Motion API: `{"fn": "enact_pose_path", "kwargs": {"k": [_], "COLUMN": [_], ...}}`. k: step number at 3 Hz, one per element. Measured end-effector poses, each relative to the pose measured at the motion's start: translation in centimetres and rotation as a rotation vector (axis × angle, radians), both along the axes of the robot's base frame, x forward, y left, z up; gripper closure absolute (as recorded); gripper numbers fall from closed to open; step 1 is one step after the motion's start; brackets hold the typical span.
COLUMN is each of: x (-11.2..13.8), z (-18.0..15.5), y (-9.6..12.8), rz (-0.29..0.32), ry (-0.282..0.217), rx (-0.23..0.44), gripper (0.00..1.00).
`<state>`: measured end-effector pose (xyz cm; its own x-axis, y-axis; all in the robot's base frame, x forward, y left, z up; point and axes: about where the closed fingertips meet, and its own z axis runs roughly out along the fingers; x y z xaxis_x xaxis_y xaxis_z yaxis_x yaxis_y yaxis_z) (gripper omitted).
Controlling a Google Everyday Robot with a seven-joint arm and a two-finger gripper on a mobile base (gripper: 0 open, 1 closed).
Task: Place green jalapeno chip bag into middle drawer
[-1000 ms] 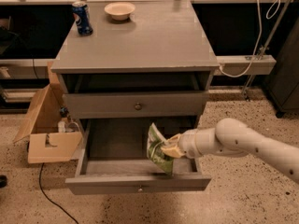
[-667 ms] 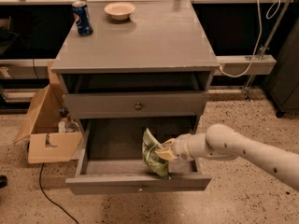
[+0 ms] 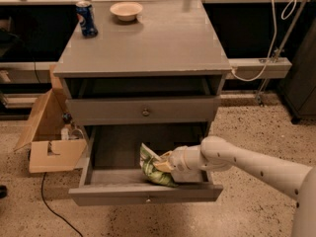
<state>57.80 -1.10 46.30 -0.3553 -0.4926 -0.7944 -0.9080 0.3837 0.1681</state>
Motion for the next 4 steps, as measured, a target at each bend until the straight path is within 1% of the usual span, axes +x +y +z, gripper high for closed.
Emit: {"fn": "enact_pose_path", "kwargs": {"k": [1,2,3,4], "x": [1.6,3.0,5.2,5.2], "z": [-1.1,0.1,4.0,8.4], "y": [1.1,0.2,-2.5,-8.1], "rz": [0.005,-0.009,-0.051,-0.100], "ry": [0.002,-0.033,-0.123,-0.184], "rx": [0.031,0.054,0.104,0.115], "gripper": [0.27,0.04,0.00,0.00]}}
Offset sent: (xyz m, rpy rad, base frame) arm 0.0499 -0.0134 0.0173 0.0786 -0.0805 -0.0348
